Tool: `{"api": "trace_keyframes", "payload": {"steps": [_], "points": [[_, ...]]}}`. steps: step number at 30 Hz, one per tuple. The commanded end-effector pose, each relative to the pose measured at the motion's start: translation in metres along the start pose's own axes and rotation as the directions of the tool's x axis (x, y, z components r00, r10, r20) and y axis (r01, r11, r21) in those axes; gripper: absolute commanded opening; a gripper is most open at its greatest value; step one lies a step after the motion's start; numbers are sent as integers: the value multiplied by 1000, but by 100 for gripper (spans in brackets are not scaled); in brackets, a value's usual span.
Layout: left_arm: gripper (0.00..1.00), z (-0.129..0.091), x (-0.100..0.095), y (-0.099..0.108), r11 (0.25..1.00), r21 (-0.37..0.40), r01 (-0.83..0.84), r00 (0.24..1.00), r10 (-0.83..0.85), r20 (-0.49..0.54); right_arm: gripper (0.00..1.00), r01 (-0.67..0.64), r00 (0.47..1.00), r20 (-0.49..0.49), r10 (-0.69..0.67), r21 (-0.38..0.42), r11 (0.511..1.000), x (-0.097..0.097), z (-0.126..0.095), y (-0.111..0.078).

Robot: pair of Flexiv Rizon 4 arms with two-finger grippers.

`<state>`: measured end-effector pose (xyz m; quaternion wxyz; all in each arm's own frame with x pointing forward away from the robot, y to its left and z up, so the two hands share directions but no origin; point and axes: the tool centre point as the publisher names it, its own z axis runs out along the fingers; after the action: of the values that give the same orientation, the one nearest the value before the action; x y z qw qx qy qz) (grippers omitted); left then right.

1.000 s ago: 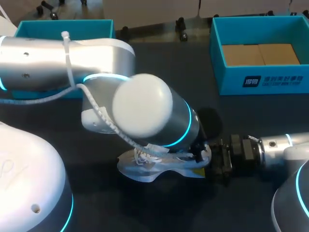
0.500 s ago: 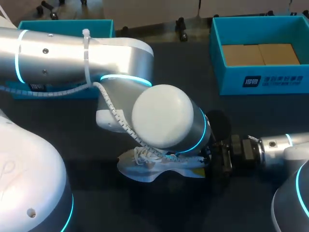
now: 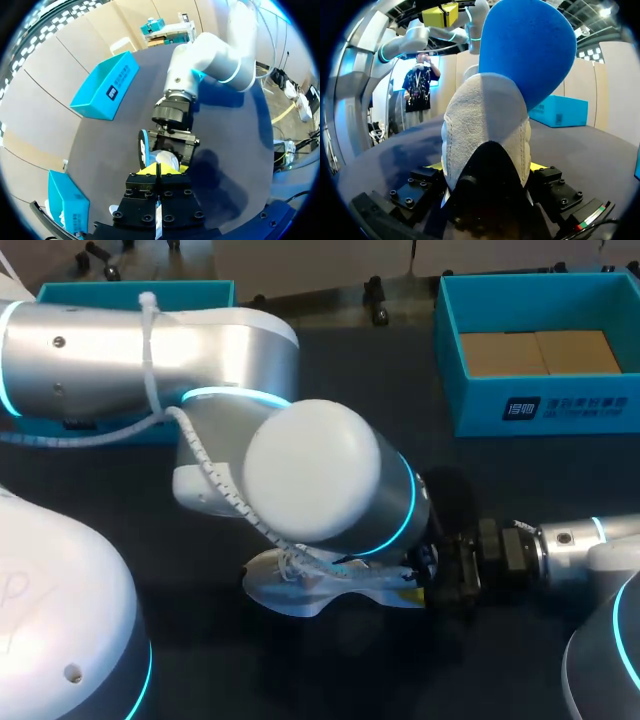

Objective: Take the shoe out of the shoebox, open the shoe tongue, remove and reinsert the insole, then place the shoe into the shoebox

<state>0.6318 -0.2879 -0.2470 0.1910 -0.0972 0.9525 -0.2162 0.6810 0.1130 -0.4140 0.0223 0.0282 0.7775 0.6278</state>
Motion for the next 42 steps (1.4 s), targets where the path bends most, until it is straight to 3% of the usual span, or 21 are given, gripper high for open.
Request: {"api": "trace_keyframes", "payload": {"steps": [1,3,4,5,7,19,42], "points": [[0,-28,-5,16,999,37,-3,1000,3,-4,0,0,1000,0,0,5,1000,1,0,2],[5,-30,-5,17,999,47,-1,1000,1,0,0,0,1000,0,0,5,1000,1,0,2],[25,-30,-6,18,999,45,-2,1000,2,-4,0,0,1000,0,0,5,1000,1,0,2],[32,-29,-8,18,999,39,-3,1000,3,-15,0,0,1000,0,0,5,1000,1,0,2],[35,-27,-12,18,999,39,2,1000,0,-31,0,0,1000,0,0,5,1000,1,0,2],[31,-12,-31,17,1000,17,20,998,-19,-63,0,0,1000,0,0,5,1000,1,0,2],[33,27,-33,15,999,-14,34,997,-35,-65,0,0,1000,0,0,5,1000,1,0,2]]}}
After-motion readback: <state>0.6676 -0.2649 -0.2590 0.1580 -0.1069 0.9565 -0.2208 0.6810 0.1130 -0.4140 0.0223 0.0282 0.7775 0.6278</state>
